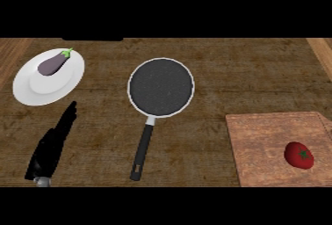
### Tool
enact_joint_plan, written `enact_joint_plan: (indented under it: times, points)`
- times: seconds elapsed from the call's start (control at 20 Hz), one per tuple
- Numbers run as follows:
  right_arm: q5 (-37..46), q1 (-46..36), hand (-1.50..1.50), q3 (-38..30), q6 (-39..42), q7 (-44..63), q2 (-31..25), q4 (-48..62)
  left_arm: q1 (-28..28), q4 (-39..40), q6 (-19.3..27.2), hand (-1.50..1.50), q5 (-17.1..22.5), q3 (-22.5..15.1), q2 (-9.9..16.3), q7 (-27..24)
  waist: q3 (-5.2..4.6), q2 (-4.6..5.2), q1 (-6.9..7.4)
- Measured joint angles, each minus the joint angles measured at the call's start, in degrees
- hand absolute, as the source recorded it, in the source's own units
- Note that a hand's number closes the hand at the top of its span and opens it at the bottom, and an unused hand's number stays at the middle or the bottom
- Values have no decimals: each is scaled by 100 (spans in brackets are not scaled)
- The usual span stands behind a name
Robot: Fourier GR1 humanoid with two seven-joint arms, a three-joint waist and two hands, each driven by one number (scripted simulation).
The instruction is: Pick the tomato from the cutting board and place it in the pan
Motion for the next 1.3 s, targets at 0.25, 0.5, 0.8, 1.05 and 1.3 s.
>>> enact_joint_plan:
  times: [0.25,0.5,0.8,1.05,1.3]
  points:
    - [-3,-607,-150,355,565,378,68,402,-107,90,-156,0,25,137,-15,6,2,8,19]
    - [-85,-1113,-150,781,1112,674,118,751,-101,50,-146,0,-89,97,-120,48,3,11,40]
    - [-72,-1551,-150,1178,1368,917,327,936,-55,-3,-191,0,-184,161,-164,91,1,2,15]
    - [160,-1883,-150,1503,1484,961,700,1272,-4,-34,-258,0,-220,264,-190,84,2,0,10]
    - [240,-2057,-150,1776,1569,1113,831,1470,154,-115,-286,0,-263,268,-263,16,0,-5,2]
